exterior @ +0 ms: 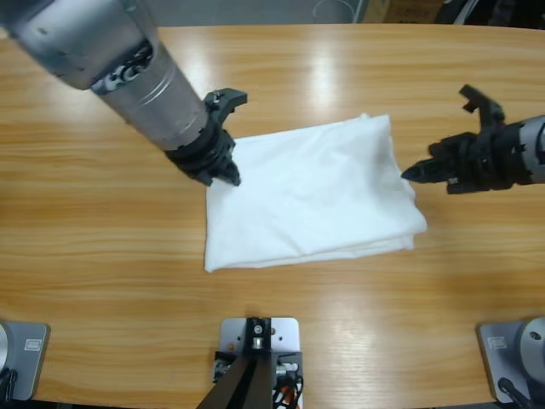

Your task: Fold clothes

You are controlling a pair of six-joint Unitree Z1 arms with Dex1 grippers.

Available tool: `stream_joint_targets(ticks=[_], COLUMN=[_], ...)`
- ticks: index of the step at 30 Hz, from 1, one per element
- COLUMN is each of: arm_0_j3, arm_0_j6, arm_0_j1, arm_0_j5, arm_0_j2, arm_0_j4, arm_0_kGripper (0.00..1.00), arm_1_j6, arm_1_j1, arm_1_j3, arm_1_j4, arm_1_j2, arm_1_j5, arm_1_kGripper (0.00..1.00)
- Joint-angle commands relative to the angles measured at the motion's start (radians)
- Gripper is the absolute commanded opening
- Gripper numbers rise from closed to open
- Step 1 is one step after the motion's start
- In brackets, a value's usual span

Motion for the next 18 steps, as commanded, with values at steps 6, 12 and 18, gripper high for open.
stream_joint_targets(ticks=[6, 12, 18], arm_0_j3=[-0.067, -0.064, -0.056], arm_0_j6=[-0.033, -0.038, -0.036], arm_0_j1=[0.046, 0.046, 0.046], arm_0_j5=[-0.008, -0.005, -0.008], arm_0_j2=[0.212, 0.223, 0.227], arm_0_j4=[-0.016, -0.016, -0.017], arm_0_kGripper=[0.000, 0.000, 0.000], arm_1_j6=[0.113, 0.189, 0.298], arm_1_j1=[0.078, 0.082, 0.111], arm_1_j3=[0.116, 0.144, 0.140], arm_1_j4=[-0.078, -0.066, 0.003], arm_1_j2=[0.136, 0.147, 0.206], arm_1_j5=[0.024, -0.026, -0.150], arm_1_kGripper=[0.000, 0.000, 0.000])
